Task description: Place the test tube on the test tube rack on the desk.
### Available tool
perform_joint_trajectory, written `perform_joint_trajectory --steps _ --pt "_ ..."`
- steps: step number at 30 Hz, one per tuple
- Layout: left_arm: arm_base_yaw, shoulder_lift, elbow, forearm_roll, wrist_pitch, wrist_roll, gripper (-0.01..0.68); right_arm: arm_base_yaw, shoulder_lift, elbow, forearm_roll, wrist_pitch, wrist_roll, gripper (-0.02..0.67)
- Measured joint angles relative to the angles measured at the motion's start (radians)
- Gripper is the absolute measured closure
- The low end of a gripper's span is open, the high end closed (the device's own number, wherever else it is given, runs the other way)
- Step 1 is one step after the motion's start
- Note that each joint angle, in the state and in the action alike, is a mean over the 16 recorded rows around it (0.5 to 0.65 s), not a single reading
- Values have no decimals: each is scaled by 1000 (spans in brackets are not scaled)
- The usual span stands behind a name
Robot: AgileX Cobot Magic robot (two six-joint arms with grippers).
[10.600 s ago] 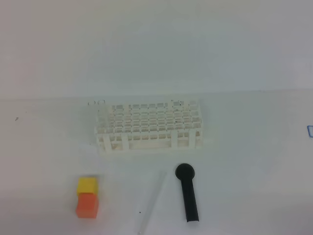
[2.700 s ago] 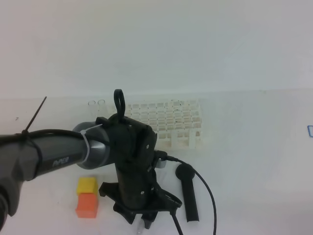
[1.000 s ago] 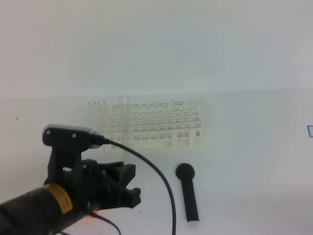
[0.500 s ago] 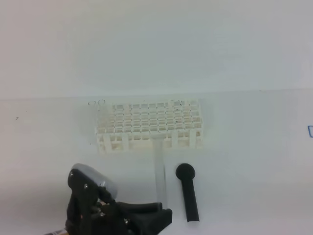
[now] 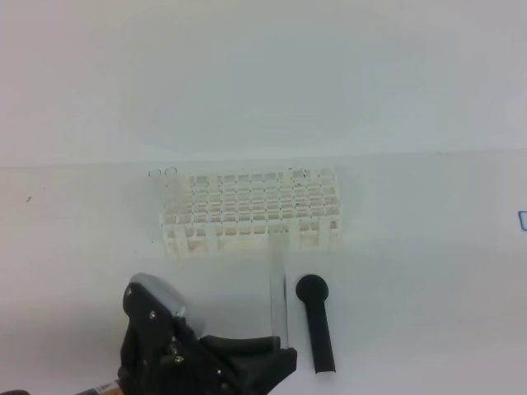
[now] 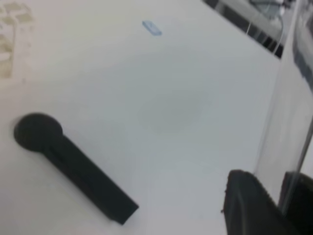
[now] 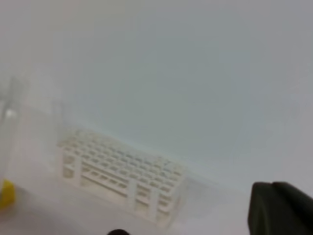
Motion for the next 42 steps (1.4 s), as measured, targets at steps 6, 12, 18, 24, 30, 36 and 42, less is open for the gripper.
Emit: perform_joint_trajectory --steps 6,12,18,24,30,36,42 --pt "0 0 1 -56 -53 38 673 73 94 -85 -90 -106 53 650" --pt "0 -1 1 -75 -101 69 673 167 162 -109 -79 -156 53 650" --pt "0 -1 1 -55 -130 83 666 243 280 -117 -65 -254 22 650" --pt "0 1 1 -34 -145 82 666 276 435 -154 -17 -404 -65 650" --pt "0 13 1 -31 -151 82 666 280 585 -225 49 -516 -165 645" --pt "0 46 -1 -19 -161 110 673 297 712 -311 89 -561 -220 571" --pt "1 83 -5 -2 -179 149 666 336 821 -377 116 -543 -228 437"
